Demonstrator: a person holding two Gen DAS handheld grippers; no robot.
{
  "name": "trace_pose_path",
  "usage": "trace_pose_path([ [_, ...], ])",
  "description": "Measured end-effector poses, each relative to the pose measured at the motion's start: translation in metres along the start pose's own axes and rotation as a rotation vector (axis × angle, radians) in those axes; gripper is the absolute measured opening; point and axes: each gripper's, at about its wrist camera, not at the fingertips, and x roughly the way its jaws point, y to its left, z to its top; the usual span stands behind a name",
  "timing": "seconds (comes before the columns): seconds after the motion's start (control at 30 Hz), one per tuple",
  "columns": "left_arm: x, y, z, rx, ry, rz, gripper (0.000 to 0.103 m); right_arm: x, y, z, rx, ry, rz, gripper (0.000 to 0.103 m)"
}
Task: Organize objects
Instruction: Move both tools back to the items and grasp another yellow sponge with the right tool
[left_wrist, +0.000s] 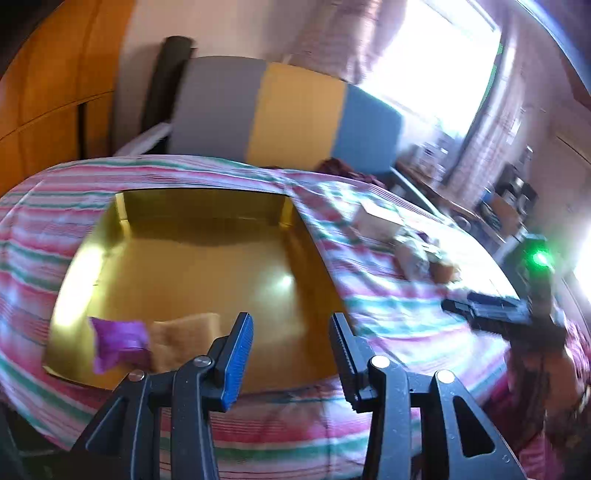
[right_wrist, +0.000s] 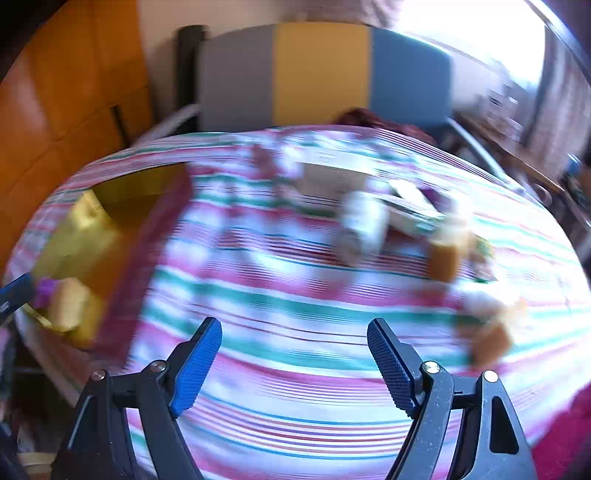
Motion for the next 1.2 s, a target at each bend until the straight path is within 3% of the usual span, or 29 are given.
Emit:
trace_pose_path([
  [0.23, 0.000, -0.044, -0.010, 0.081, 0.016, -0.084, 0.043, 0.002, -0.098, 0.005, 0.131, -0.015, -0.178, 0.083],
  [0.37, 0.000, -0.063, -0.012, 0.101, 0.020, -0.120, 0.043, 0.020, -0.140, 0.009, 0.157, 0.052, -0.270, 0.087],
  [0.53, 0.003, -0.082, -0.013, 0.144, 0.035, -0.136, 0.043, 0.024, -0.170, 0.001, 0.169, 0.129, -0.316, 0.087],
  [0.77, 0.012, -0.093, -0.015, 0.153, 0.065, -0.150, 0.043, -0.009, -0.215, -0.010, 0.345, 0.147, -0.360, 0.093],
  [0.87, 0.014, -0.100, -0.016, 0.169, 0.074, -0.151, 0.043, -0.022, -0.224, -0.007, 0.395, 0.114, -0.343, 0.093],
  [1.07, 0.015, -0.111, -0.020, 0.198, 0.079, -0.152, 0.043, -0.015, -0.223, -0.007, 0.438, 0.123, -0.233, 0.093],
  [1.2, 0.018, -0.114, -0.021, 0.205, 0.089, -0.146, 0.043, 0.006, -0.215, -0.015, 0.378, 0.196, -0.242, 0.088],
])
